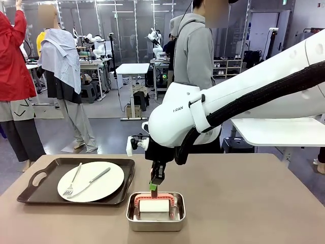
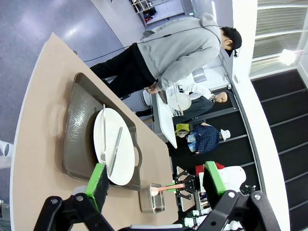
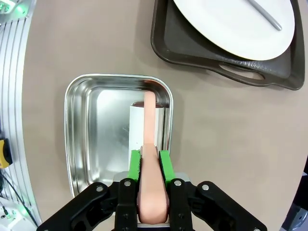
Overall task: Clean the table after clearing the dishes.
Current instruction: Place the Lint Roller back on top of the Airtight Container.
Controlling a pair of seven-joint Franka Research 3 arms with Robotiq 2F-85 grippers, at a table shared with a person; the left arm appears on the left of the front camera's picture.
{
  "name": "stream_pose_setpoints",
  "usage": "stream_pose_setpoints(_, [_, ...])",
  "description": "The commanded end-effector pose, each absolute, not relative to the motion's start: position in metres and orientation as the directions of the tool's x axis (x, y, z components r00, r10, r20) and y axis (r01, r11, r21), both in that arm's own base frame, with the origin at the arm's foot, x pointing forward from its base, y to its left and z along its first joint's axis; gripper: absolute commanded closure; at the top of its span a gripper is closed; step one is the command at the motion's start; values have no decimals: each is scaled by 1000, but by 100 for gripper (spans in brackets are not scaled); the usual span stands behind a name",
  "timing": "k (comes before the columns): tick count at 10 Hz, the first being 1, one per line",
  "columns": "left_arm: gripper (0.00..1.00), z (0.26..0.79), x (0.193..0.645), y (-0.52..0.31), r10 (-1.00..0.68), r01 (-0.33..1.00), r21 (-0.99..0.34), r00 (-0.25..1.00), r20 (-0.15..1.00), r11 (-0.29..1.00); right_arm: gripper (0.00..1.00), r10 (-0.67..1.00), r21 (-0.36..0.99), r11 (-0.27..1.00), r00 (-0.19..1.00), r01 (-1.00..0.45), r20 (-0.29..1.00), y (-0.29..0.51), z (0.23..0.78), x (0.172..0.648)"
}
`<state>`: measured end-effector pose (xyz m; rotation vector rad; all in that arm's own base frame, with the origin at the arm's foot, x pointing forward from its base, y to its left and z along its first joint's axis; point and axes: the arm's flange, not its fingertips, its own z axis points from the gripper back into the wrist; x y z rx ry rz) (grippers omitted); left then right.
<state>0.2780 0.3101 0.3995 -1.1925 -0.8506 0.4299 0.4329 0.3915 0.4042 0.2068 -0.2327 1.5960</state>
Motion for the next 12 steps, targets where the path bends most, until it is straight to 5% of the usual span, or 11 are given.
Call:
stream_pose_setpoints(1, [0, 400, 276, 312, 699, 148, -932, 625, 348, 331, 68, 953, -32, -37, -45, -999, 298, 392, 403, 444])
stream_pose_setpoints(4, [0, 400, 276, 312, 699, 148, -932, 625, 348, 331, 10, 952, -59, -42, -58, -997, 300, 389, 410, 442])
stream_pose_setpoints(5, [0, 400, 276, 312, 699, 148, -932, 625, 348, 331, 0, 952, -62, -45, -61, -997, 300, 390, 410, 440])
stream_pose_setpoints(12, [0, 400, 276, 312, 699, 148, -932, 625, 348, 331, 0, 955, -48, -34, -46, -998, 293, 395, 411, 441])
